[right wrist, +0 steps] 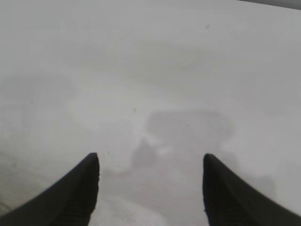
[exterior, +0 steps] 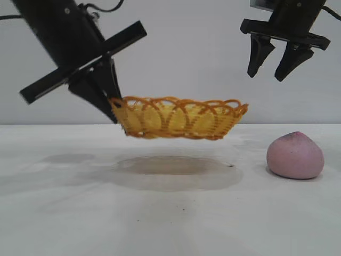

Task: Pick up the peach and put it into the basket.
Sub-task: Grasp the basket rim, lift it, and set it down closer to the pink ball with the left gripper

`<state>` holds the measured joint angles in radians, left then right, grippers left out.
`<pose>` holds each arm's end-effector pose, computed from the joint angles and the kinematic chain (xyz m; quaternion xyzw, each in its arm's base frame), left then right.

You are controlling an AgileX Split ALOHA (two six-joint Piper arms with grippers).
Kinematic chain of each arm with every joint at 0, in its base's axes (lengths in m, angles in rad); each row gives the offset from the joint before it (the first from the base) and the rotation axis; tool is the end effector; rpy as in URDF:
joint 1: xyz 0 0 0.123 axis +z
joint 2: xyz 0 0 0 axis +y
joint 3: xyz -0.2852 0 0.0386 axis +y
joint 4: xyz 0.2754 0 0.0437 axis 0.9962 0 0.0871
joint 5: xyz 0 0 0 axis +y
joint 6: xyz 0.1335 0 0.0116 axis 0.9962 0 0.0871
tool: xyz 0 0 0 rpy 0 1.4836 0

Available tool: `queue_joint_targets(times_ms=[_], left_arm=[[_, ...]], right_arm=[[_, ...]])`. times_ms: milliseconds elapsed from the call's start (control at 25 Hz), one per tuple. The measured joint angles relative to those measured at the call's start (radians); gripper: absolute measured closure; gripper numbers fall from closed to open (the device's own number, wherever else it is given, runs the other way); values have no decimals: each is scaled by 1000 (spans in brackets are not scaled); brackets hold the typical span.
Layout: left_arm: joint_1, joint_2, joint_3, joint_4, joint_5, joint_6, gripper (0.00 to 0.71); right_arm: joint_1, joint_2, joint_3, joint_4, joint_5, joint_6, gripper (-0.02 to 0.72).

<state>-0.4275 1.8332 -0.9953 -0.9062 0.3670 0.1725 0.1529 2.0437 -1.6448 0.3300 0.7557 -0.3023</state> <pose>0.3475 -0.2000 0.1060 -0.0878 0.9442 -0.2685 0.1692 0.4907 0.1058 0.1799 -0.1301 0.9505 0.1201 0.2553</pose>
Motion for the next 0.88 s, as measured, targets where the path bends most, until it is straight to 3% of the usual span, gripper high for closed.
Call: queue_joint_targets(times_ms=[240, 760, 880], left_arm=[[-8, 0, 56, -203, -110, 146, 710], [-8, 80, 56, -235, -63, 165, 710], [-8, 82, 56, -239, -57, 165, 596]], right_arm=[[0, 0, 0, 16, 0, 0, 248], [0, 0, 0, 20, 0, 0, 248], [0, 0, 0, 21, 0, 0, 248]])
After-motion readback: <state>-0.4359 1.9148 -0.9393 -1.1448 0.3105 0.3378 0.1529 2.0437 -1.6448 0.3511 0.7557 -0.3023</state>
